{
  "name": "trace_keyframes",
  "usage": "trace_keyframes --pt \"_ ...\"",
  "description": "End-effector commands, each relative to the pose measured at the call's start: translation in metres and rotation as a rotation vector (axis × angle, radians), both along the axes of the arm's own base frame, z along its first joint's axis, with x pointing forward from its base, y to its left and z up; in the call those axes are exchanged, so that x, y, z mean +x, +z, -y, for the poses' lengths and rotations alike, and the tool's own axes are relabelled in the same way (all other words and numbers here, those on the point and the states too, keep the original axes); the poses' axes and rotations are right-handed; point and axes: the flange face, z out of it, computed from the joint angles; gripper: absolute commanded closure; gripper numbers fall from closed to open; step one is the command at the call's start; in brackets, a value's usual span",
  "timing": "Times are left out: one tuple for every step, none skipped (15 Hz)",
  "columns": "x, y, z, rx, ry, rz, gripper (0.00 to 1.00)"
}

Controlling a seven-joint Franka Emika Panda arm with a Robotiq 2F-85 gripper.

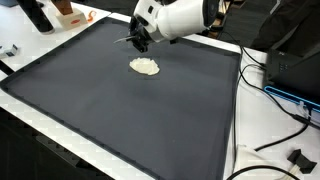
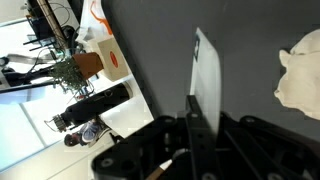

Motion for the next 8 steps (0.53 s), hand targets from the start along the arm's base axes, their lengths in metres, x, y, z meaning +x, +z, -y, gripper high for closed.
trace_keyframes --pt "0.0011 -0.0030 -0.0052 -0.009 0.070 -0.024 0.99" --pt "0.0008 -0.0024 -0.0062 -0.003 0.084 -0.033 0.99" --pt "0.0007 -0.0013 -0.0071 0.007 0.100 -0.044 0.99" --pt "0.0008 -0.0004 -0.0082 0.014 0.114 -0.053 0.99" --pt "0.0008 0.0009 -0.0096 0.026 0.131 -0.062 0.99" --pt "0.0003 0.0026 -0.0108 0.029 0.142 -0.070 0.99" --pt "-0.0001 0.0042 -0.0125 0.033 0.156 -0.077 0.99" --pt "-0.0007 0.0065 -0.0143 0.040 0.169 -0.083 0.99"
